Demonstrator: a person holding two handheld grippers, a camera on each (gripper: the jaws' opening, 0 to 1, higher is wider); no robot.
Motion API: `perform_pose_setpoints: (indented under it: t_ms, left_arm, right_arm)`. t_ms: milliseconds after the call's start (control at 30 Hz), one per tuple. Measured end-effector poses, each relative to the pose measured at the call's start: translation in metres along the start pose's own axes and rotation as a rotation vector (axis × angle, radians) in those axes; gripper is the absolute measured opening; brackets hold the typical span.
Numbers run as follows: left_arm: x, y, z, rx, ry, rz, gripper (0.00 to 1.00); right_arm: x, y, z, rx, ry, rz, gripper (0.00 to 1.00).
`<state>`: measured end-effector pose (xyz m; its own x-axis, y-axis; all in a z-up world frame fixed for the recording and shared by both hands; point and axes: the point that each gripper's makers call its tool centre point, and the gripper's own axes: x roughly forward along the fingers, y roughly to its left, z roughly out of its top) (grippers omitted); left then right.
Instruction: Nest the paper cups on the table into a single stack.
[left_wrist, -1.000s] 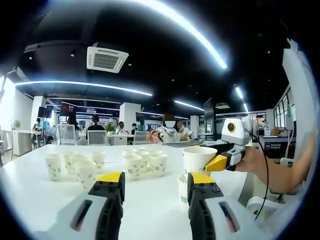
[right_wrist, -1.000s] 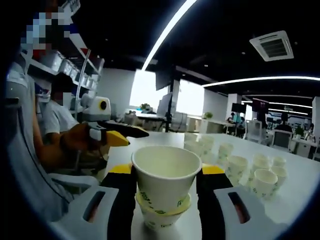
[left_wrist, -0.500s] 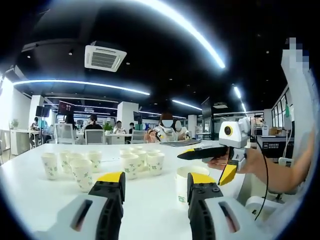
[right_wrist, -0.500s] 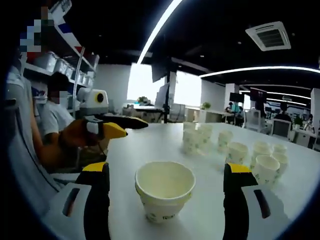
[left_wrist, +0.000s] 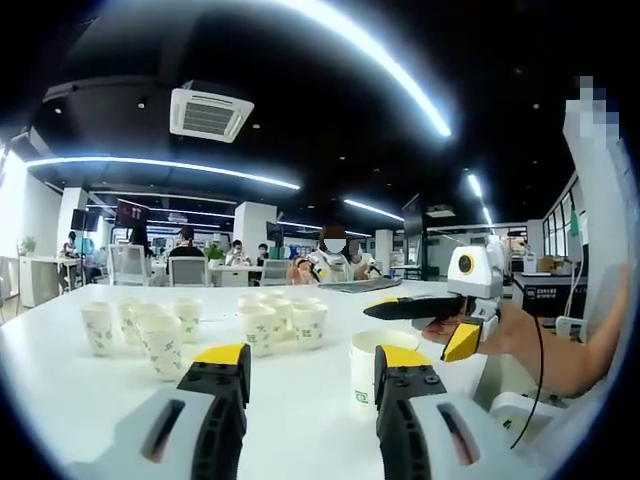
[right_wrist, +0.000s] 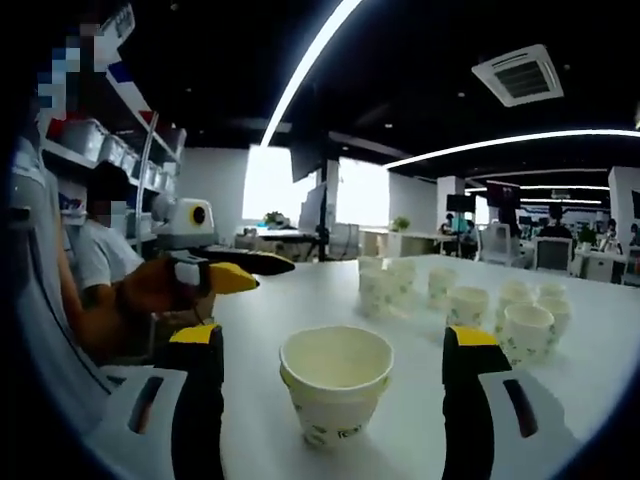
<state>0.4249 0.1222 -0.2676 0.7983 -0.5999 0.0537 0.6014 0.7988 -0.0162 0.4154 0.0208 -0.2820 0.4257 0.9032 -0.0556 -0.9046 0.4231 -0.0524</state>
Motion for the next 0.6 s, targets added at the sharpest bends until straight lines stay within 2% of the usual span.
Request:
perform_pose_setpoints:
  t_ms: [167, 300, 467, 600]
  left_arm:
    - [0.001, -0.002, -0.001, 0.000, 0.001, -0.003, 0.53]
    - [0.001, -0.002, -0.001, 0.003, 0.000, -0.004, 0.53]
    - [0.003, -0.001, -0.004, 0.002, 0.009, -0.003, 0.53]
    - [0.004, -0.004, -0.005, -0.001, 0.009, -0.007, 0.53]
  right_arm:
    - [-0.009, -0.024, 0.001, 0.047, -0.047, -0.084, 0.88]
    - [-0.013, -0.034, -0.002, 0.062, -0.053, -0.097, 0.88]
    - [-0.014, -0.050, -0.008, 0.068, -0.043, -0.148, 0.83]
    - [-0.012, -0.062, -0.006, 0.093, -0.055, -0.168, 0.82]
